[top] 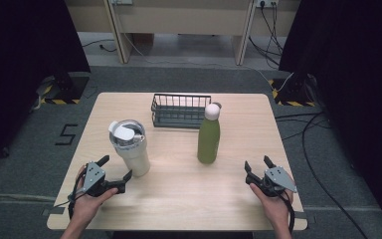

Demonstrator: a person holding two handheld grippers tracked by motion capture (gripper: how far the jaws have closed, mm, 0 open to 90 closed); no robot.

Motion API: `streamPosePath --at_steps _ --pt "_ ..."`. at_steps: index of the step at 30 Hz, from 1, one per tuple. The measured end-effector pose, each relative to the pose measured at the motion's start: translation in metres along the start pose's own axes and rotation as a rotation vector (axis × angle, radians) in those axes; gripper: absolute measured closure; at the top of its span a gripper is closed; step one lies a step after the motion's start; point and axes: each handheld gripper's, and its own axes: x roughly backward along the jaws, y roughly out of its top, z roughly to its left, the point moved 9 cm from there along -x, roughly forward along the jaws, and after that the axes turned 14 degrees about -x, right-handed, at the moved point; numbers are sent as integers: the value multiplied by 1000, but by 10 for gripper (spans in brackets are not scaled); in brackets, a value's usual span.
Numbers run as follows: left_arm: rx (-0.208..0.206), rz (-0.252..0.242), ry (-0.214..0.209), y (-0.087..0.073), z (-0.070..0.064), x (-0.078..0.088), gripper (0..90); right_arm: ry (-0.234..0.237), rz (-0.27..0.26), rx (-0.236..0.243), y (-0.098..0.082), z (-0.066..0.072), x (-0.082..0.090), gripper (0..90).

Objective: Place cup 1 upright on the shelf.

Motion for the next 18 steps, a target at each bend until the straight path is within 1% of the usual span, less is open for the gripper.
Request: streamPosePath --at_steps 3,7,11,15,18 --pt "0 -9 -2 2 0 0 0 -2 0 0 0 0 0 272" --pt "-14 -30 -7 8 -2 -1 0 -4 -1 -1 1 0 0 273" --pt "-1 -43 -26 14 -5 -5 0 -8 -3 -2 2 -1 1 273" --pt "7 -50 -29 17 -2 -11 0 -9 -5 -2 3 -1 0 274" --pt "13 -46 -28 18 0 -17 0 -12 -6 0 3 -2 0 276"
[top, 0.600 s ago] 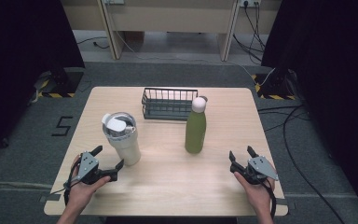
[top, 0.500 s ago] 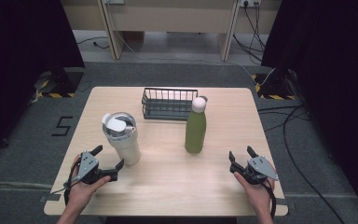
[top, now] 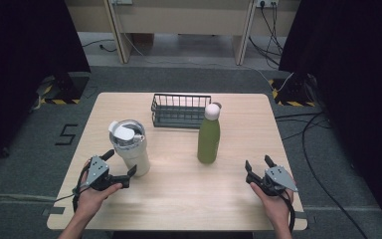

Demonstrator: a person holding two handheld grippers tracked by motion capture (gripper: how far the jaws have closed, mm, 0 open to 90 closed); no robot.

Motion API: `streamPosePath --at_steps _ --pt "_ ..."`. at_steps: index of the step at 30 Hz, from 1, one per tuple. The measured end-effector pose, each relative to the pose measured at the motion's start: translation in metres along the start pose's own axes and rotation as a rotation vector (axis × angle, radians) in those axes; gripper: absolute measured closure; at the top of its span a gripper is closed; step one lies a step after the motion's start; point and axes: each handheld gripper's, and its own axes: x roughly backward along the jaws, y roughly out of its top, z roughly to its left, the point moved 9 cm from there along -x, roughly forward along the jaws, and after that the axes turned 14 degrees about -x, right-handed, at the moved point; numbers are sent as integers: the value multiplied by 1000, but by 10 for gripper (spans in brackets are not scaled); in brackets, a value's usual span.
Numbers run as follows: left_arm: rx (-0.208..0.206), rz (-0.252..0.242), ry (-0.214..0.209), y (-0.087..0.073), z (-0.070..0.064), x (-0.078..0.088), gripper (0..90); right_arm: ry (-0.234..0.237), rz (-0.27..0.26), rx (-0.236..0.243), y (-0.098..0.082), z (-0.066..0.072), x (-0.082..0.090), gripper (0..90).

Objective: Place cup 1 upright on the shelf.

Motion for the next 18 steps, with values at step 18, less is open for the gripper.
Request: streamPosePath --at_steps 18 --pt "22 -16 -17 3 -3 -28 0 -4 5 3 -1 0 -1 281"
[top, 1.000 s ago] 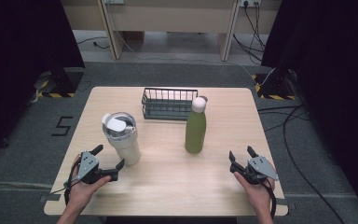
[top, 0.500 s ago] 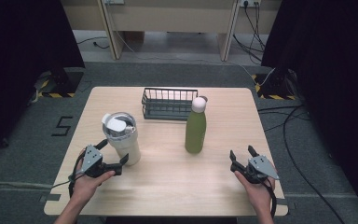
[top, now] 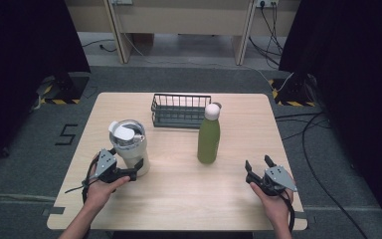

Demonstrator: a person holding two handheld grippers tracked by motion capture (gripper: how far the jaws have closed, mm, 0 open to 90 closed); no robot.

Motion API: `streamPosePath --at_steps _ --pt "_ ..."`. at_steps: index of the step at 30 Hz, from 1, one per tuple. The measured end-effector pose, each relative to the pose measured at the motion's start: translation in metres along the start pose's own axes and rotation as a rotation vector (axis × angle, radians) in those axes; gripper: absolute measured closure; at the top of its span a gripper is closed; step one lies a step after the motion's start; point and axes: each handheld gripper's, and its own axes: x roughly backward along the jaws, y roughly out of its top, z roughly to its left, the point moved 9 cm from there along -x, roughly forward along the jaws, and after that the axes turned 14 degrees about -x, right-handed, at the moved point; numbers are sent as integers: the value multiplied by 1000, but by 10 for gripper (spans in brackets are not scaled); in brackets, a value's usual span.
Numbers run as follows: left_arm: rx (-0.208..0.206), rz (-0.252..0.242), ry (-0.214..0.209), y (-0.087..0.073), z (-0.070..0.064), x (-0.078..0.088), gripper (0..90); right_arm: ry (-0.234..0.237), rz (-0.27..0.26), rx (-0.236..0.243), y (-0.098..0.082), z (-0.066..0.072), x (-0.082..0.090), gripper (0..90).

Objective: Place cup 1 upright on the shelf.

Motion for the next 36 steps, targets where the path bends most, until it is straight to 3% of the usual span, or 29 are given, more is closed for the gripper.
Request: streamPosePath --at_steps 8,16,36 --pt "-13 -21 6 4 -1 -9 38 -2 3 2 -1 0 -1 283" --pt "8 -43 18 6 1 -13 93 -8 8 2 -2 -1 -1 287" --pt "3 -22 12 9 0 -11 100 -15 5 -2 -2 -4 -2 292"
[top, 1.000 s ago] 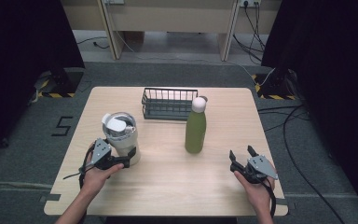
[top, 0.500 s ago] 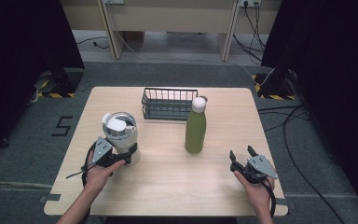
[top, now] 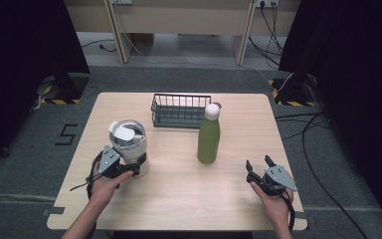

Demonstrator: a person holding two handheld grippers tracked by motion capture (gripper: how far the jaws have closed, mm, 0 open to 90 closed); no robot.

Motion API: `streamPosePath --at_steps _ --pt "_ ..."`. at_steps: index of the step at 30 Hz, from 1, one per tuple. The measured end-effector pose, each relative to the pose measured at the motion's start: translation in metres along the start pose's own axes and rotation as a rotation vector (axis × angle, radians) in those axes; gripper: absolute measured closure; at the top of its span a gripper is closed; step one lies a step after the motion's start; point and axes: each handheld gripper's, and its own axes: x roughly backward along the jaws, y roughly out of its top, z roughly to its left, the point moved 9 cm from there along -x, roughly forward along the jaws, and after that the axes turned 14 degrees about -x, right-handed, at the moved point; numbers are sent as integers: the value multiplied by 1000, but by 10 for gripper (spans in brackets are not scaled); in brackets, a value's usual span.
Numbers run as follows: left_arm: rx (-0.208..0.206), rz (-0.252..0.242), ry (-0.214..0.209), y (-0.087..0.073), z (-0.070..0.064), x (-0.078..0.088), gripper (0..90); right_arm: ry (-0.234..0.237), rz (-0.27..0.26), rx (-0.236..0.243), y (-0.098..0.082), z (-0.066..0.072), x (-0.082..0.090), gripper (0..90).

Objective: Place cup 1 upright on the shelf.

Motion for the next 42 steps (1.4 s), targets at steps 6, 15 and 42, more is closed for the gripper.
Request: streamPosePath --at_steps 6,15,42 --pt "-26 -21 -2 9 -2 2 100 -3 -2 -1 0 -1 0 293" --pt "-34 -44 -12 22 -6 2 100 -5 -5 -3 1 -1 1 294" --pt "-48 -86 0 49 1 -14 100 -13 -18 -6 3 -3 2 298"
